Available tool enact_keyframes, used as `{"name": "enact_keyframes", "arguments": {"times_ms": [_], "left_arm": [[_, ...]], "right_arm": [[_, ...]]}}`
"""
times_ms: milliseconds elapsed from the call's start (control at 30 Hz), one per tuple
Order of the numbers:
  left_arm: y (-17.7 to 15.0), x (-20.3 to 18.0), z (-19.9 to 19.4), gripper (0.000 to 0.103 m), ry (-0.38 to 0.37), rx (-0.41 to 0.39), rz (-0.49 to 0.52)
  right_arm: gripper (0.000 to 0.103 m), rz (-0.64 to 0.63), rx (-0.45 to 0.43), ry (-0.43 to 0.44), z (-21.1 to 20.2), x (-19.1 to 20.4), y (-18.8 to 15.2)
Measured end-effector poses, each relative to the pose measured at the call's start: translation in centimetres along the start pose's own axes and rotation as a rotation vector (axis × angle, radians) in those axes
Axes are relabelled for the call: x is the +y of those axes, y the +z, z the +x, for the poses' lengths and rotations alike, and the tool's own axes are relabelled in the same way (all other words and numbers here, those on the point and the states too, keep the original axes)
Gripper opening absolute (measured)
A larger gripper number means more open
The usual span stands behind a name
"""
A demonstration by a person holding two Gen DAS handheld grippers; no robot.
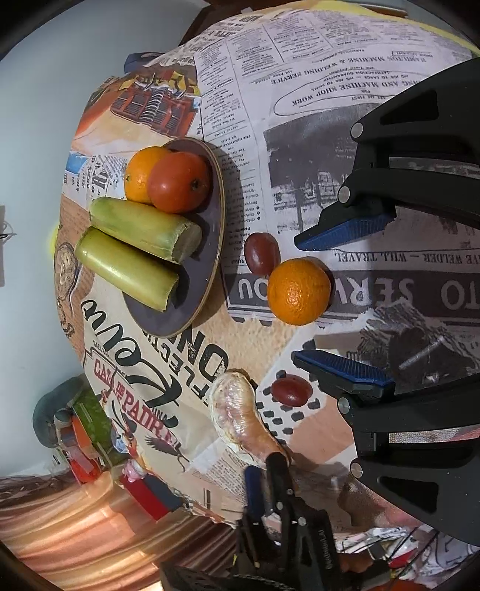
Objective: Organize fruits
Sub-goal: 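Lift the pomelo segment with the left gripper while the right gripper grasps and lifts the mandarin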
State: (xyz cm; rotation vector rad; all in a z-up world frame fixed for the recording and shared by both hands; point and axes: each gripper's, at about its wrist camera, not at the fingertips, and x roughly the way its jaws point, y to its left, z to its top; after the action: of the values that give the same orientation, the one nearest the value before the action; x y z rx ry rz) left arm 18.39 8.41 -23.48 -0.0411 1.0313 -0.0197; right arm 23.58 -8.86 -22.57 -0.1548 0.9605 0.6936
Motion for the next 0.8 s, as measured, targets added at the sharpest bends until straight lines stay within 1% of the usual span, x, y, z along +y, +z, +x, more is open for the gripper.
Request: {"name": "enact_keyframes", "arguments": {"times_ms": [67,133,267,367,500,567,600,667,800], "left_arm": [[0.7,0.2,0.3,0.056,-0.003,-0.006,0.003],[1.4,0.1,1.2,0.056,-0.021,0.019,0.013],[2.4,-0.4,3.1,0.056,-0.032,0.055,0.044],[3.1,-0.8,3.9,0.057,-0.039,0.049,0.073],[3.7,-0.8,4.5,0.056,-0.052,0.033,0.076],[3.9,-0.8,4.7,0.050,-0.050,0.021,0.075],[4.0,-0.8,4.7,0.043,-0.050,0.017,0.075],[4.2,-1.1,4.7,0.043,-0.035,0.014,0.078],[4.2,-1.1,4.4,0.042,-0.028,0.003,0.069]], "right_arm": [[0.050,-0.003,-0.006,-0.002,0.0,0.0,0.0],[0.049,0.002,-0.004,0.005,0.2,-0.1,0.1],[0.044,0.019,0.002,0.014,0.6,-0.4,0.1],[0.039,0.021,0.005,0.019,0.8,-0.5,0.1],[0.037,0.028,0.000,0.024,0.8,-0.7,0.1],[0.035,0.031,-0.003,0.027,0.8,-0.8,0.1],[0.035,0.032,-0.005,0.028,0.8,-0.8,0.1],[0.035,0.034,-0.009,0.029,0.7,-0.8,0.1],[0.035,0.039,-0.021,0.027,0.2,-0.8,0.0]]}}
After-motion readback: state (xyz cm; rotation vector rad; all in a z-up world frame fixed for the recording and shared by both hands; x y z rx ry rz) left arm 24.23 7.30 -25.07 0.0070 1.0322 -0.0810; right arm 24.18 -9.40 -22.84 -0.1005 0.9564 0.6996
